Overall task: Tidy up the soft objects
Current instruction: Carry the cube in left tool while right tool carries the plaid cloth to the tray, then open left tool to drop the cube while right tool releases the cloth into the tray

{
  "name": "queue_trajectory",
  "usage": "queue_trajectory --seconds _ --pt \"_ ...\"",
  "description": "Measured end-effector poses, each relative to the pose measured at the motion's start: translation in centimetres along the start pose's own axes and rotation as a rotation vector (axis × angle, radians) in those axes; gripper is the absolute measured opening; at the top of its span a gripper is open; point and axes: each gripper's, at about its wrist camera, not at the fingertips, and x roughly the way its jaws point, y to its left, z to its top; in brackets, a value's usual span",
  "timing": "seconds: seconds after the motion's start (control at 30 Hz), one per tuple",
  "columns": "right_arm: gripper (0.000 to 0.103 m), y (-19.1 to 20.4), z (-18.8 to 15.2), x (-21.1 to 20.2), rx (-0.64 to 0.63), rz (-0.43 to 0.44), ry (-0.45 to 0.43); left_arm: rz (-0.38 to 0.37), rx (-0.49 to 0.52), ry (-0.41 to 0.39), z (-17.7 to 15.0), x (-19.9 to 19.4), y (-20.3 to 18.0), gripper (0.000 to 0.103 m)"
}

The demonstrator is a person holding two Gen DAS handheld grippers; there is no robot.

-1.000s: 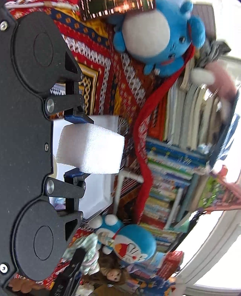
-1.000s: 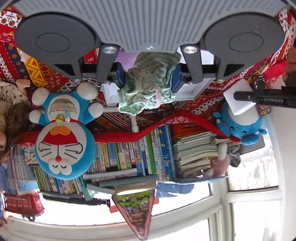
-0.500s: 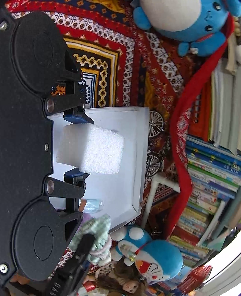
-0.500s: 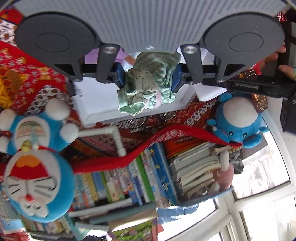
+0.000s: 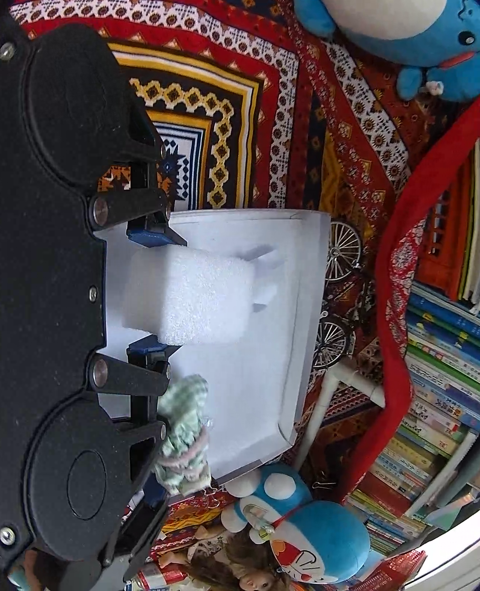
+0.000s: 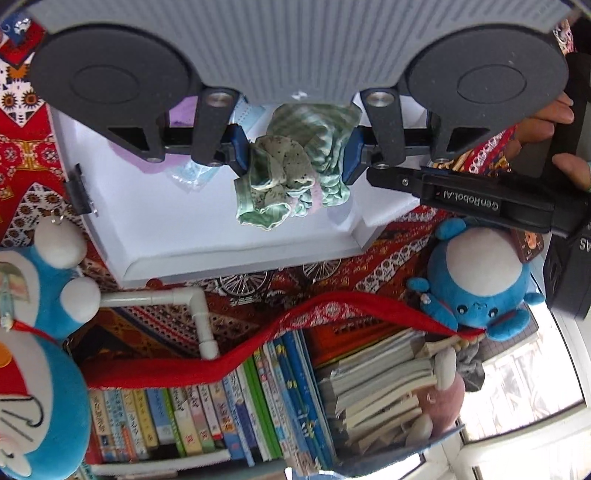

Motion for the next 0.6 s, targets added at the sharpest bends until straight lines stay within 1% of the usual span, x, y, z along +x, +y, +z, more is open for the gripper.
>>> queue_trajectory --seconds 0.17,0.3,0.37,0.47,0.5,0.53,0.6 --pt "0.055 0.1 -0.5 0.9 -0.018 -0.025 0.023 0.0 0.004 0.019 -0.1 1.1 0.0 0.044" --pt "0.056 -0.3 -0.6 1.2 -0.01 -0.039 0.03 -0.005 0.005 0.015 0.1 1.4 0.1 0.044" --pt "0.058 -0.5 -0.6 1.2 -0.003 -0.043 0.03 -0.001 -0.002 0.016 0.2 1.3 0.1 0.044" --pt "0.062 -0.6 -0.5 1.2 0.005 -0.042 0.022 -0.008 -0.006 0.004 0.4 0.9 0.3 0.047" --pt "0.066 -0.6 -0.5 1.1 0.008 -0.043 0.018 -0.009 -0.006 -0.002 0.4 0.6 0.3 0.051" --pt "0.073 -0.7 -0.5 1.0 0.011 -0.043 0.014 -0.003 -0.004 -0.007 0.5 0.4 0.2 0.057" --pt "0.075 -0.8 -0.4 0.8 0.022 -0.038 0.006 0.016 0.01 -0.024 0.5 -0.1 0.0 0.064"
